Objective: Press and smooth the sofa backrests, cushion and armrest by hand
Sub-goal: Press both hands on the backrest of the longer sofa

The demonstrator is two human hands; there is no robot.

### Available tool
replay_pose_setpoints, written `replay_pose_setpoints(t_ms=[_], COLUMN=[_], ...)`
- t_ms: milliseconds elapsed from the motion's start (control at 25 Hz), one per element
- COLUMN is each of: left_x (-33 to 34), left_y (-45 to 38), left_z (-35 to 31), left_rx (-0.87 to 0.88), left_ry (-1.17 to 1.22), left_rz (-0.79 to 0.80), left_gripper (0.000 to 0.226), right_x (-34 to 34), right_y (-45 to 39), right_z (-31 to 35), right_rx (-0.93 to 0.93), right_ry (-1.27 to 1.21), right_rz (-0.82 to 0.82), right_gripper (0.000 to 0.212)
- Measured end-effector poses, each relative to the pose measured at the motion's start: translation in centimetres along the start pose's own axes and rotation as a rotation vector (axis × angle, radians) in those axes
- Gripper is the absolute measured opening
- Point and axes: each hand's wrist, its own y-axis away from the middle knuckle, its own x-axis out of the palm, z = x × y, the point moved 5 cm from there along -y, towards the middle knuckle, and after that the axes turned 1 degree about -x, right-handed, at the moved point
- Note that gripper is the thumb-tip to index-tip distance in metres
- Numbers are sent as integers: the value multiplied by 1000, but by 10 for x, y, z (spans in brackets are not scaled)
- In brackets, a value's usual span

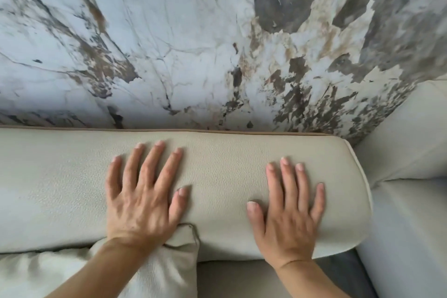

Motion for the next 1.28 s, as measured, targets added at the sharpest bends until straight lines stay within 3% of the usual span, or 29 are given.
replay_pose_setpoints(t_ms=[1280], left_x=[43], left_y=[-73], left_z=[2], left_rx=[-107], left_ry=[-58], left_rz=[-41], left_gripper=[62], right_x=[52], right_y=[-97], right_z=[-9], right_rx=[-94], right_ry=[7], right_rz=[-126], right_gripper=[69])
